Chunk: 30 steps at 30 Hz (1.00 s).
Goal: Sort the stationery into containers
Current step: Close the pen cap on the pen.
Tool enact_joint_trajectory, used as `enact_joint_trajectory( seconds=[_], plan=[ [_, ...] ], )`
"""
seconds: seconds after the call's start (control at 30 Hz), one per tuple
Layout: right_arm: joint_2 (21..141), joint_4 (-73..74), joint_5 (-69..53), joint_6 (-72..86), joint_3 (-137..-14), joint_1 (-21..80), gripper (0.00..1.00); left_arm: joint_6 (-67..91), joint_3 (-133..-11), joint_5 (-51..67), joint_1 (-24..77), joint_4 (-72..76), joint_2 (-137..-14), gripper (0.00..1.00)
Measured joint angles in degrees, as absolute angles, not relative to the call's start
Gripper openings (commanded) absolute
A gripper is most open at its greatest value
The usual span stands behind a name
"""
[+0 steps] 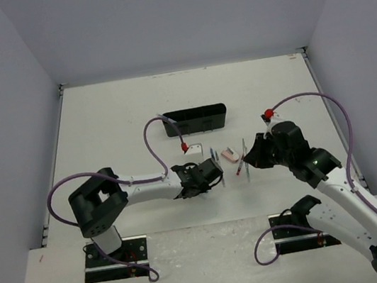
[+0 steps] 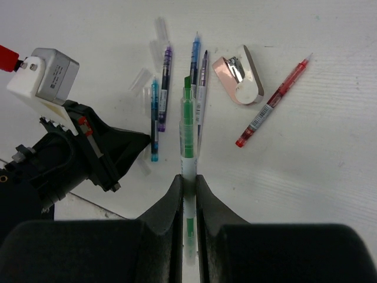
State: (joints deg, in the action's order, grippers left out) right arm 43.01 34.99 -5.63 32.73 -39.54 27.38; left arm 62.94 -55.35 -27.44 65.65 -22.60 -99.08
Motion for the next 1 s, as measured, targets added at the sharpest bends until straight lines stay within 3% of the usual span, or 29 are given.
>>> enact_joint_trajectory(
  seconds=[0.2, 0.4, 0.5, 0.67, 1.0],
  plan=[
    [40.3, 30.1, -12.4, 32.4, -36.1, 27.4, 0.0, 62.9, -55.5, -29.3, 65.7, -25.5, -95.6, 0.0],
    [29.1, 17.4, -20.9, 34.9, -25.5, 27.5, 0.0, 59.0, -56.2, -34.5, 65.7, -24.7, -81.2, 0.0],
    [25.3, 10.4, -24.4, 37.6, -21.2, 29.5, 0.0, 53.8, -54.0, -35.6, 65.7, -16.2, -71.7, 0.0],
    [25.0, 0.1, -24.6, 39.8, -19.5, 39.4, 0.0, 41.8, -41.1, -32.1, 65.7, 10.9, -56.5, 0.0],
    [33.6, -10.6, -19.4, 39.5, -23.5, 52.1, 0.0, 34.3, -29.3, -24.0, 65.7, 38.7, -52.3, 0.0]
  ],
)
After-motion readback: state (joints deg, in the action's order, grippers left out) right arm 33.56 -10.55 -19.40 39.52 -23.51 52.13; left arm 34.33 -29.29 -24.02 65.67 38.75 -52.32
